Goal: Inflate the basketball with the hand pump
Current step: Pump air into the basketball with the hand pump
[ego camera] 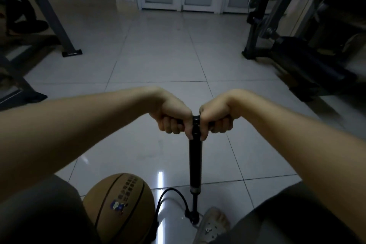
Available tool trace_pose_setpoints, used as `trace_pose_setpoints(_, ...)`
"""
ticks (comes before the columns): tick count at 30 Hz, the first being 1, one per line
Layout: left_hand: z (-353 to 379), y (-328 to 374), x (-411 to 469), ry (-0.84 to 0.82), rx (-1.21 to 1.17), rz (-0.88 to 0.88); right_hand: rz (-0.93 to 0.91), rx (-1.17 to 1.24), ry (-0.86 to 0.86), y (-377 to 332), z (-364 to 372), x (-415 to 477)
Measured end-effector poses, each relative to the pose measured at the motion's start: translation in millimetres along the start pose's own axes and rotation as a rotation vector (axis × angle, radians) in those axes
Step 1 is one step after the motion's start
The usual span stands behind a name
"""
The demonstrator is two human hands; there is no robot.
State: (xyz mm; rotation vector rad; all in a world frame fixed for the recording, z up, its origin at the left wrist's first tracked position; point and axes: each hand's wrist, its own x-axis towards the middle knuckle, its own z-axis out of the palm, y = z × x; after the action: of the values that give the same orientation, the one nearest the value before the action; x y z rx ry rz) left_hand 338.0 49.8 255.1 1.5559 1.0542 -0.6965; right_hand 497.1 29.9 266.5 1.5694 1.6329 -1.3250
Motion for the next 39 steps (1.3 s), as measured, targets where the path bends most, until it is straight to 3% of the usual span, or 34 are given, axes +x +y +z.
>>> trace_pose_setpoints(7,34,-14,67,-0.011,-0.016,-0.028,0.052,0.0,-0.072,36,34,58)
trace_pose_setpoints(19,78,-33,165,-0.023,0.002,-0.045,0.047,0.107,-0.046,94,93,138)
trace_pose_setpoints(25,66,-9,124,-0.042,0.119,-0.08,0.062,0.054,-0.063,79,75,99)
trace_pose_setpoints(32,-7,34,9,0.033,0.043,-0.002,-0.01,0.05,0.02,29,-15,-9)
trace_pose_setpoints(39,34,6,55,-0.004,0.037,-0.008,0.013,0.041,-0.016,45,37,31)
